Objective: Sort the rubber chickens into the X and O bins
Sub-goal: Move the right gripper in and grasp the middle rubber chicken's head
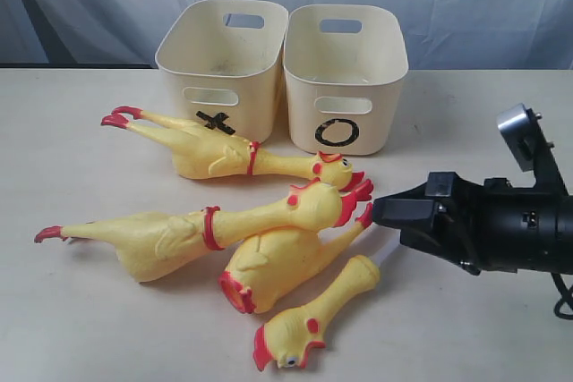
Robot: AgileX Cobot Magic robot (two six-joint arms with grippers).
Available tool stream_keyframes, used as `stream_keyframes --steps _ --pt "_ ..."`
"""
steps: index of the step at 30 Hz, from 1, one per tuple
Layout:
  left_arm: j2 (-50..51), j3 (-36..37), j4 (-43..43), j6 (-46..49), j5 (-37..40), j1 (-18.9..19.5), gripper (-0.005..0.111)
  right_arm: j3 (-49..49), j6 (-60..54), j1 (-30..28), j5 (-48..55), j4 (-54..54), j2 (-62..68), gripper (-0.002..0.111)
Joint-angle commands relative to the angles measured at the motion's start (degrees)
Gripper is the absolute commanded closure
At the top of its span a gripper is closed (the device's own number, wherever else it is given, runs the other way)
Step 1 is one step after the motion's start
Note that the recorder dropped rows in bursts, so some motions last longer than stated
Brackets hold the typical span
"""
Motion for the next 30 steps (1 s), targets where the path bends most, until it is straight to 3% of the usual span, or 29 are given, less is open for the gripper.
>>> stream_keyframes --steps 1,8,14,30 --pt "-0.30 0.20 0.00 -0.25 -0.30 -0.51 0.107 -2.43 -1.70 3.25 -0.83 0.63 3.35 0.051" --pt "-0.30 0.20 0.00 -0.25 -0.30 -0.51 0.107 -8.12 -2.78 11.23 -8.47 0.63 7.00 0.051" --pt "-0.30 0.20 0.00 -0.25 -0.42 -0.51 0.107 -9.81 -2.43 14.48 -16.94 0.63 7.13 0.051" --pt "-0.30 0.20 0.00 -0.25 -0.42 -0.51 0.107 -15.89 0.63 19.08 -17.26 0.63 14.54 0.052"
